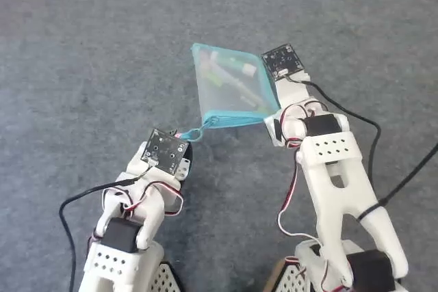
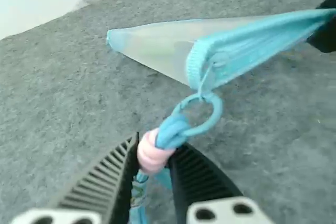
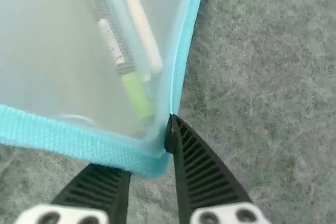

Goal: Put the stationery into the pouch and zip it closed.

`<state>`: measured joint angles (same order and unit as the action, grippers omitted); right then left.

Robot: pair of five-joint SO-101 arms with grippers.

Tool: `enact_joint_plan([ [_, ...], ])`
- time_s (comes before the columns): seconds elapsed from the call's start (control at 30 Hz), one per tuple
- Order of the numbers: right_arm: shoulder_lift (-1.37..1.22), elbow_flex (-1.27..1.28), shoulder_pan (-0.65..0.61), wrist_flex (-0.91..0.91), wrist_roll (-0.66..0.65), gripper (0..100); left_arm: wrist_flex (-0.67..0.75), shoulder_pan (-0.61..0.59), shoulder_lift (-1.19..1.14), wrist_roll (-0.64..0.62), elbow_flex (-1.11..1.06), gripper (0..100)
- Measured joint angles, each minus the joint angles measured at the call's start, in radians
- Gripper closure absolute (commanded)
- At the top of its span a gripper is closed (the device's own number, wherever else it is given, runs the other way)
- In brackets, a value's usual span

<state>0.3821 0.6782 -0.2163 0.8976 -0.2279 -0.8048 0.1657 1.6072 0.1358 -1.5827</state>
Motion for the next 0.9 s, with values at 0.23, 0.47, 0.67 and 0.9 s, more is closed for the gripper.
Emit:
enact_joint_plan([
  [0.23,0.000,0.000,0.000,0.000,0.041,87.5,0.000,0.000,0.000,0.000,0.000,98],
  [0.47,-0.015,0.005,0.037,0.002,0.069,85.4,0.000,-0.005,0.000,0.000,-0.002,79],
  [0.67,-0.015,0.005,0.037,0.002,0.095,85.3,-0.002,-0.005,0.000,0.000,-0.002,75],
  [0.9,-0.015,0.005,0.023,0.002,0.098,85.3,-0.005,-0.012,0.000,0.000,0.002,67],
])
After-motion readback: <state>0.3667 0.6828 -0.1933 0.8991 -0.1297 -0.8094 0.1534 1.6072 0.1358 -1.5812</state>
